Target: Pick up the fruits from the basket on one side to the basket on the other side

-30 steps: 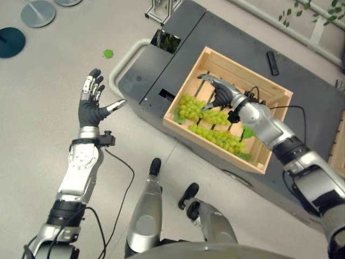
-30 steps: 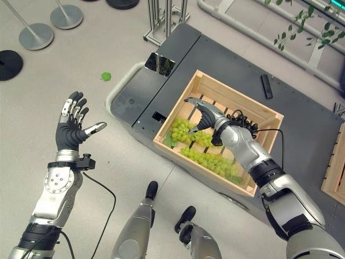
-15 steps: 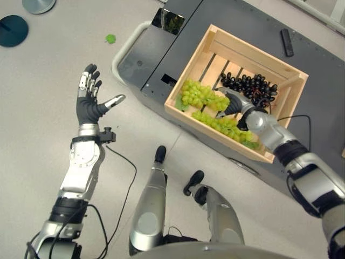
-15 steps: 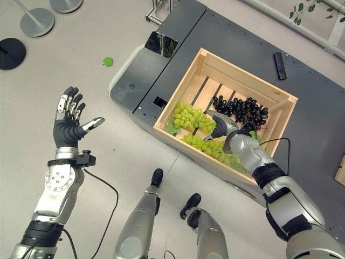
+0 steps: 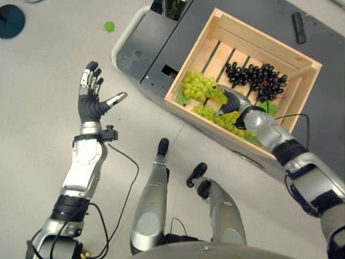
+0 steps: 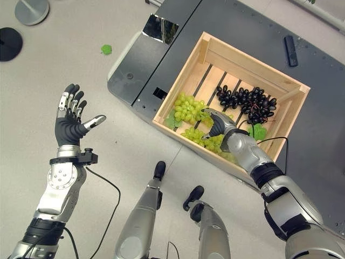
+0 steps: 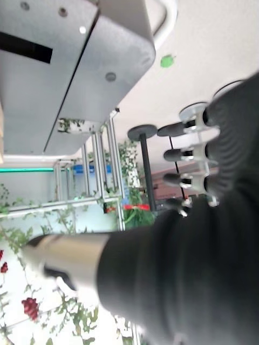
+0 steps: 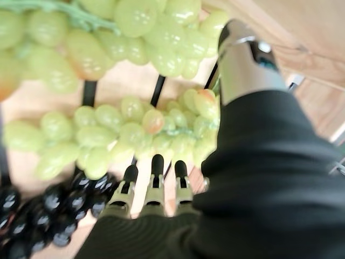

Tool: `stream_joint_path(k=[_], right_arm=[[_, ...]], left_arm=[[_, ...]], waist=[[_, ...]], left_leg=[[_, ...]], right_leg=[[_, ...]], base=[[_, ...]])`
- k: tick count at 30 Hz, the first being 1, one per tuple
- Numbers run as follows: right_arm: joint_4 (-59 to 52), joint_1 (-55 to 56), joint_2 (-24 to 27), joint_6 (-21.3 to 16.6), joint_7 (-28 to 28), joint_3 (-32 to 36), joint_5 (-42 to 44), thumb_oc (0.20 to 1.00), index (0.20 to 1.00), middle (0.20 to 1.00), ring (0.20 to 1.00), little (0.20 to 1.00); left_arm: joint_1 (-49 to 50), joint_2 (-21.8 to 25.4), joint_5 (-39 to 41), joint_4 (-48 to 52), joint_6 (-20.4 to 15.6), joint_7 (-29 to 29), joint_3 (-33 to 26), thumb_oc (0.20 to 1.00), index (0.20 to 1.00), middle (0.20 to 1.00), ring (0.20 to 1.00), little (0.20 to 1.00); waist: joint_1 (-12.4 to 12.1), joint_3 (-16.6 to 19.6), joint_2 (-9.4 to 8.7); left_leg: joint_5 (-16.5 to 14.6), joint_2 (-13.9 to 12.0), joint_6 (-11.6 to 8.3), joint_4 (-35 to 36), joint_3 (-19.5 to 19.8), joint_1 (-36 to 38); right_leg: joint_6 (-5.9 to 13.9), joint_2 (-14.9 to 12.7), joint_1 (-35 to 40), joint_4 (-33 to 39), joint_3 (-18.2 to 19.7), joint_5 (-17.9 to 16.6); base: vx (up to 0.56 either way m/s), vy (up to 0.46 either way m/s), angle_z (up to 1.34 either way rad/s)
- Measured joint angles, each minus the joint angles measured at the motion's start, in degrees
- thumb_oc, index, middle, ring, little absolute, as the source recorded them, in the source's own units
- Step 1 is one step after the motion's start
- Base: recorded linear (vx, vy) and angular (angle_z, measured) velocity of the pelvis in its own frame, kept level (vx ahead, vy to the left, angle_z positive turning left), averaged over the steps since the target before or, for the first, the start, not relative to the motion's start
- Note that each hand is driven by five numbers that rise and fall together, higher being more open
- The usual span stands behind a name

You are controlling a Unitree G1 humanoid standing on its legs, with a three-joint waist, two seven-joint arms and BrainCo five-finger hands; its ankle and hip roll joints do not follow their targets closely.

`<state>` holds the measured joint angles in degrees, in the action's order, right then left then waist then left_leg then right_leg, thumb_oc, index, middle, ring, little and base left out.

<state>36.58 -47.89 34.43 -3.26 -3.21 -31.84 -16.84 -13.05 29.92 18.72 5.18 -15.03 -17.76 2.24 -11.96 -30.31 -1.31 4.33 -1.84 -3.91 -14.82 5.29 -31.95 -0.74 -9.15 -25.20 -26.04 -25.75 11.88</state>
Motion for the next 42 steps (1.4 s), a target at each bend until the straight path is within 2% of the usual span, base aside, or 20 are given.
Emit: stream_joint_path(k=[3, 15, 30, 36, 42], right_arm=[[-0.69, -2.03, 0.32, 0.14, -1.68, 0.76, -1.22, 1.000, 1.000, 1.000, 1.000, 1.000], [2.33, -6.55, 0.76, 1.28, -6.21, 2.25, -3.40, 1.000, 1.000, 1.000, 1.000, 1.000], [4.38, -5.78, -0.03, 1.46, -8.75, 4.16, -3.99, 1.000, 1.000, 1.000, 1.000, 1.000], [4.38, -5.83, -0.42, 1.50, -9.69, 4.14, -4.03, 1.000, 1.000, 1.000, 1.000, 1.000], [9.80, -7.43, -3.87, 2.07, -13.10, 4.53, -4.96, 1.000, 1.000, 1.000, 1.000, 1.000]], left_arm=[[0.20, -0.13, -0.01, 1.10, -0.02, -0.18, 0.09, 1.000, 1.000, 1.000, 1.000, 1.000], [-0.22, -0.18, -0.01, 2.56, -0.04, -1.10, 1.62, 1.000, 1.000, 1.000, 1.000, 1.000], [-0.92, -0.21, -0.03, 2.73, -0.46, -2.87, 1.77, 1.000, 1.000, 1.000, 1.000, 1.000], [-0.95, -0.28, -0.04, 2.83, -0.52, -3.39, 3.55, 1.000, 1.000, 1.000, 1.000, 1.000], [-1.15, -0.47, -0.01, 2.83, -0.59, -4.14, 3.82, 1.000, 1.000, 1.000, 1.000, 1.000]], waist=[[0.10, -0.18, 0.26], [0.02, -0.34, 0.65], [0.01, -0.30, 0.75], [0.01, -0.28, 0.83], [0.01, -0.29, 1.48]], left_leg=[[0.31, 0.08, -0.01, -0.44, 0.19, -3.18], [0.86, 1.65, 0.45, -1.77, 1.29, -7.99], [1.22, 2.28, 0.78, -1.70, 1.53, -8.70], [1.23, 2.28, 0.77, -1.63, 1.53, -8.97], [1.26, 2.33, 0.76, -1.56, 1.71, -9.18]], right_leg=[[-0.14, -0.20, -3.26, -1.02, 0.01, 0.05], [-0.03, -2.13, -8.35, -4.34, -0.11, 0.89], [0.14, -2.96, -9.02, -4.86, -0.48, 0.99], [0.15, -2.96, -9.32, -4.75, -0.48, 1.00], [0.15, -2.95, -9.42, -4.76, -0.60, 1.00]], base=[[0.00, 0.000, 0.00], [0.01, 0.014, 0.05], [0.00, 0.006, 0.01], [0.00, 0.000, 0.00], [0.00, 0.000, 0.00]])
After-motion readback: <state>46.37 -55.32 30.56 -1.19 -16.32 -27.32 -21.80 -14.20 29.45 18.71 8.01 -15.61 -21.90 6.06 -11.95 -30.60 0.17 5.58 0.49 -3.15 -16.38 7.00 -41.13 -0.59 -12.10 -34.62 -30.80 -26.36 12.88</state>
